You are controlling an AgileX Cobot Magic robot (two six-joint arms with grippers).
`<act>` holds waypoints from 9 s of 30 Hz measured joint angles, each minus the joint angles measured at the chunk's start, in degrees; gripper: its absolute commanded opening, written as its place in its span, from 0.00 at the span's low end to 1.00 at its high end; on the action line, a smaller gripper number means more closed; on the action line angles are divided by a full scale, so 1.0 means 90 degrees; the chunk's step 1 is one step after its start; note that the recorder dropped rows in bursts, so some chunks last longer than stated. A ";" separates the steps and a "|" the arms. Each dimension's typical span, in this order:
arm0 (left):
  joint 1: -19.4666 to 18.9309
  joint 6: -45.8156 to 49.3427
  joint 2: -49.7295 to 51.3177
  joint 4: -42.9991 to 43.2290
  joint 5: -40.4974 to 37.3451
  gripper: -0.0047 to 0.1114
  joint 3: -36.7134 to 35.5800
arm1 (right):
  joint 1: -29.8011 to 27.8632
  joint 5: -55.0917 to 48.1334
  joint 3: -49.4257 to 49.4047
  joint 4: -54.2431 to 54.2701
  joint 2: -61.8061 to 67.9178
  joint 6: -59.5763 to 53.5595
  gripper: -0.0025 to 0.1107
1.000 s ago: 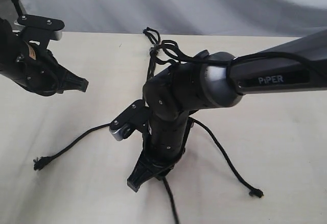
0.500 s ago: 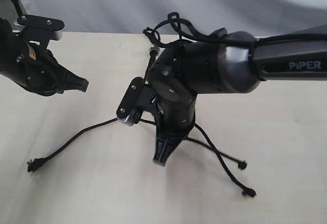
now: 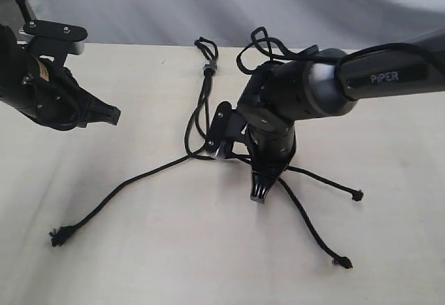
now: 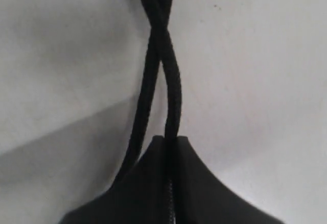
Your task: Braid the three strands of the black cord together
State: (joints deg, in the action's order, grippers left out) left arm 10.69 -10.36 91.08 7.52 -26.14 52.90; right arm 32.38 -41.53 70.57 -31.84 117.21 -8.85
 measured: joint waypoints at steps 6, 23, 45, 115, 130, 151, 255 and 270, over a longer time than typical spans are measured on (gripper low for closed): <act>0.0000 0.0000 0.0000 0.0000 0.0000 0.04 0.0000 | 0.0052 -0.0042 0.0009 0.0590 0.0118 0.0000 0.02; 0.0000 -0.0011 0.0000 0.0000 0.0000 0.04 0.0000 | 0.1882 -0.1087 0.1240 0.2202 -0.0620 -0.0345 0.02; 0.0000 0.0013 0.0000 -0.0175 0.0000 0.04 0.0000 | -0.0780 -0.0362 -0.0267 0.1702 -0.0880 0.0399 0.17; 0.3532 0.2071 0.1819 -0.1419 -0.0115 0.04 0.0110 | -0.3455 -0.1434 0.0458 0.1630 -0.2969 0.0984 0.90; 0.2844 0.2329 0.0625 -0.1790 -0.0297 0.04 0.0246 | -0.3455 -0.1553 0.0458 0.1630 -0.2762 0.0936 0.90; 0.1517 0.2329 0.1011 -0.1724 0.0401 0.45 -0.0605 | -0.3455 -0.1574 0.0458 0.1792 -0.2762 0.0862 0.90; 0.0145 0.2280 -0.1061 -0.1891 0.0964 0.05 -0.0683 | 0.0237 -0.0980 -0.0070 0.2652 -0.1506 -0.0345 0.04; 0.0145 0.2280 -0.1061 -0.1891 0.0964 0.05 -0.0683 | 0.0159 -0.0983 -0.0070 0.2630 -0.0503 -0.0227 0.22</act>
State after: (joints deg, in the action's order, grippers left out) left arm 11.99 10.16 81.54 -9.49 -17.47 46.76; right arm 33.81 -50.38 69.94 -8.17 112.68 -10.90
